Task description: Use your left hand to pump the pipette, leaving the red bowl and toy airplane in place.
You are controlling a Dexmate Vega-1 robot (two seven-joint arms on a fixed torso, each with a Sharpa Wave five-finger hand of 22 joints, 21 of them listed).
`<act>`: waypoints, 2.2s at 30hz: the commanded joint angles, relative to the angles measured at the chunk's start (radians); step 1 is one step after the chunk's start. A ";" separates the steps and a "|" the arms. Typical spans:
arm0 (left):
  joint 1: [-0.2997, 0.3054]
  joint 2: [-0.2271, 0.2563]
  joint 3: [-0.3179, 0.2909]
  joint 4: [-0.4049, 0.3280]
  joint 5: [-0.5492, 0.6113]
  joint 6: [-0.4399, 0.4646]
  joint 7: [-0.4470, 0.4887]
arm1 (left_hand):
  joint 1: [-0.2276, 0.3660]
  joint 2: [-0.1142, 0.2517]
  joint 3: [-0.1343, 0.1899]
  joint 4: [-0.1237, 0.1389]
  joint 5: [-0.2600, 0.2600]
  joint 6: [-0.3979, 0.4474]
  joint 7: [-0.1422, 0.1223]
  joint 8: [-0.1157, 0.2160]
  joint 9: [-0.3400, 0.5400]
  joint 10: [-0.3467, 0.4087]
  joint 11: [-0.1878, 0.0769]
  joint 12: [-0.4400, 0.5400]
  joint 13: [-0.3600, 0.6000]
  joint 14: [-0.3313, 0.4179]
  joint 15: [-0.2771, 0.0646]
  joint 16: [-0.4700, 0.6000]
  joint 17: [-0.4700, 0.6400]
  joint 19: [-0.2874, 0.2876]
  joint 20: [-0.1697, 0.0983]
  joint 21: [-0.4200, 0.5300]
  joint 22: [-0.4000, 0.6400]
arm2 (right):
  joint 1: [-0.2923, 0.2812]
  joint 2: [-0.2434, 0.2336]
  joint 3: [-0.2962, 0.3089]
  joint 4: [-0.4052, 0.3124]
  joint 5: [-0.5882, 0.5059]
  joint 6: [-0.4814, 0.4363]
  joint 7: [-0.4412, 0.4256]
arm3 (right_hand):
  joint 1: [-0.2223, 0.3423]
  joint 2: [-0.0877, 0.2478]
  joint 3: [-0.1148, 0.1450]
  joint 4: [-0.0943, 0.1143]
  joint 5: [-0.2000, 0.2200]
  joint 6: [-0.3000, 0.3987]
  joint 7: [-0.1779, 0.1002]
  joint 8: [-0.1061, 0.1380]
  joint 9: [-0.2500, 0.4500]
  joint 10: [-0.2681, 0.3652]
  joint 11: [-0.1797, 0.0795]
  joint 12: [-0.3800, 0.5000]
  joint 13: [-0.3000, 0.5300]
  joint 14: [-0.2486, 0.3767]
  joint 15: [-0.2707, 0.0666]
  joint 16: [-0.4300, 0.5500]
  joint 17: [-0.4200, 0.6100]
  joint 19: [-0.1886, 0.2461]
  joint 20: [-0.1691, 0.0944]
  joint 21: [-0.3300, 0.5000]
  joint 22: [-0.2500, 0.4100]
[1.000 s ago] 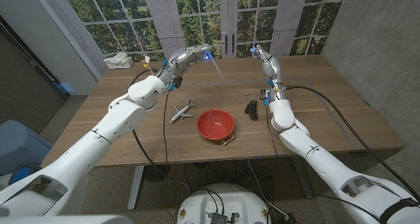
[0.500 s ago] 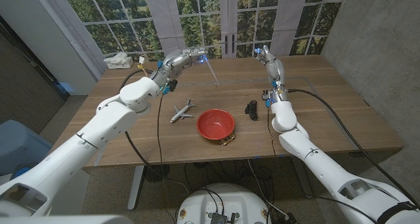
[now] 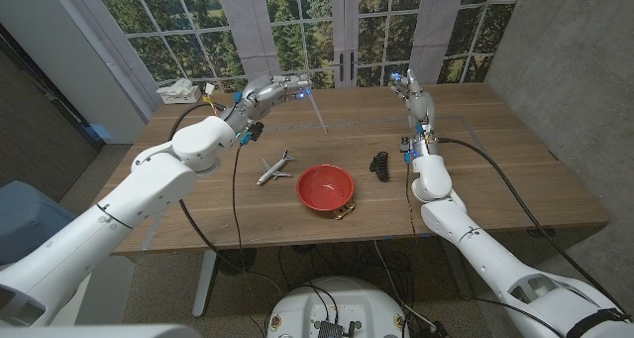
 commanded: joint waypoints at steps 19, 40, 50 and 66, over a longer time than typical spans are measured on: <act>0.075 0.138 -0.060 -0.185 0.085 0.118 0.046 | 0.017 -0.003 -0.001 -0.002 -0.005 0.016 0.002 0.002 0.002 0.016 0.000 -0.002 0.006 0.012 -0.099 0.004 0.000 0.003 -0.007 0.006 0.005 | -0.037 0.035 0.053 0.009 0.226 0.074 0.171 | -0.005 0.012 0.004 -0.015 0.005 0.004 0.010 -0.009 0.000 -0.003 0.005 0.003 0.001 -0.005 -0.015 -0.005 0.006 -0.010 0.005 -0.005 0.004; 0.098 0.168 -0.049 -0.212 0.249 0.107 0.055 | 0.016 -0.004 -0.006 0.001 -0.006 0.028 -0.003 0.003 0.002 0.026 0.000 0.000 0.007 0.016 -0.104 0.006 0.001 0.005 -0.010 0.007 0.005 | -0.066 0.039 0.079 -0.035 0.387 0.059 0.291 | -0.009 0.015 0.005 -0.024 0.006 0.006 0.018 -0.014 0.001 -0.003 0.005 0.005 0.001 -0.006 -0.015 -0.007 0.007 -0.012 0.005 -0.006 0.005; 0.092 0.168 -0.020 -0.202 0.346 0.085 0.045 | 0.013 -0.006 -0.009 0.003 -0.007 0.030 -0.006 0.003 0.002 0.030 0.000 0.001 0.007 0.018 -0.110 0.006 0.001 0.006 -0.011 0.008 0.005 | -0.074 0.038 0.091 -0.058 0.473 0.018 0.362 | -0.012 0.017 0.006 -0.031 0.006 0.009 0.023 -0.017 0.001 -0.005 0.008 0.007 0.001 -0.010 -0.012 -0.010 0.007 -0.015 0.005 -0.007 0.005; 0.109 0.151 -0.010 -0.175 0.442 0.020 0.028 | 0.010 -0.007 -0.011 0.004 -0.007 0.036 -0.012 0.003 0.002 0.039 -0.001 0.002 0.007 0.022 -0.117 0.007 0.001 0.007 -0.015 0.009 0.005 | -0.067 0.057 0.102 -0.048 0.495 0.003 0.393 | -0.017 0.020 0.007 -0.038 0.007 0.008 0.027 -0.022 0.001 -0.010 0.010 0.007 0.002 -0.015 -0.008 -0.013 0.009 -0.020 0.006 -0.009 0.005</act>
